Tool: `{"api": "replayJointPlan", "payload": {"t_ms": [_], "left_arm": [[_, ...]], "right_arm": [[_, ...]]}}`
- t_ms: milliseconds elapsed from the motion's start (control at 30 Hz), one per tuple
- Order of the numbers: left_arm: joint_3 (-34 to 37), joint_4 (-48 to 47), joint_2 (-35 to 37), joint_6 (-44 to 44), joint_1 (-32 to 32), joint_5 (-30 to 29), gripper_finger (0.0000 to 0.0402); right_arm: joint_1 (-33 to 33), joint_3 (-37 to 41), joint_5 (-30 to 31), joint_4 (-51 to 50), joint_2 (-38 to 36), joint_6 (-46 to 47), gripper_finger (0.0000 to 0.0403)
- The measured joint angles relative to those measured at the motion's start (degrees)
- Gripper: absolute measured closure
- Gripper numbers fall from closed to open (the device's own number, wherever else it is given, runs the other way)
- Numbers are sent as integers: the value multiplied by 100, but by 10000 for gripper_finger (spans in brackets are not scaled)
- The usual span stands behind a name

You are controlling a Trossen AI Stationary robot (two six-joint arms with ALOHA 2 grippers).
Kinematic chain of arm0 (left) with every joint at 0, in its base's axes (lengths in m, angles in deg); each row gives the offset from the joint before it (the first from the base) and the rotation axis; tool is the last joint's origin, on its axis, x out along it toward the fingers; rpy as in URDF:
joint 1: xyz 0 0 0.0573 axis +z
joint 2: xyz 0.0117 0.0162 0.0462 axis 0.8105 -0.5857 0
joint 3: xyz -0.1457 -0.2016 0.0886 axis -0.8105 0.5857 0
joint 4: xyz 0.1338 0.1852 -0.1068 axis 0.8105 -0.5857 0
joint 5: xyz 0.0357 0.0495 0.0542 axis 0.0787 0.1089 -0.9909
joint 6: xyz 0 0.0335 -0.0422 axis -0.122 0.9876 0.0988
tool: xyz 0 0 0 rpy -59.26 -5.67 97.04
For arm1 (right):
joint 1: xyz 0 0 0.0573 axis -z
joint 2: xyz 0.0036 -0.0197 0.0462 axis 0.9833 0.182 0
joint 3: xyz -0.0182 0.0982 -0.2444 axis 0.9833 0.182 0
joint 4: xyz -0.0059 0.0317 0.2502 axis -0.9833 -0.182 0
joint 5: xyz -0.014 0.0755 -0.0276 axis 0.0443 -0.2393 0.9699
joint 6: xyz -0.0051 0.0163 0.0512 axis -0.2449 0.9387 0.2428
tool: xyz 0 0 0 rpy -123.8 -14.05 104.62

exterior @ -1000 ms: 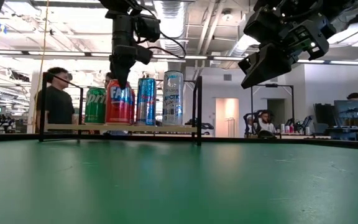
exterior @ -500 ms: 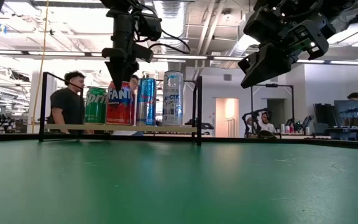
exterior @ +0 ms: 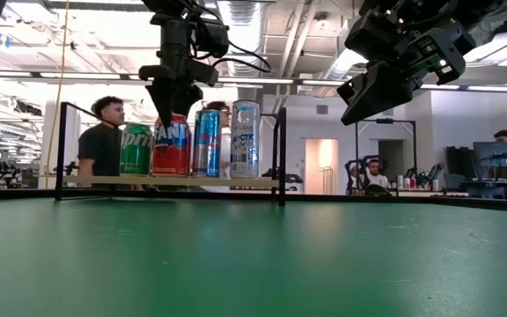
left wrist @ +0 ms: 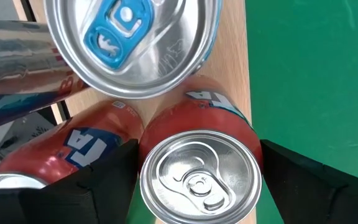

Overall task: Place canned beverage on shelf
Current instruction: Put the red soda can on the shelf aligned with the other red soda can

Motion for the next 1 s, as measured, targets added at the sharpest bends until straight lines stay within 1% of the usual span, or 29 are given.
{"api": "replayJointPlan", "payload": {"t_ms": [833, 1000], "left_arm": [[0, -133, 0, 50, -2, -95, 106], [0, -133, 0, 15, -2, -372, 105]], "right_arm": [[0, 0, 0, -43, 0, -10, 376], [0, 0, 0, -43, 0, -8, 376]]}}
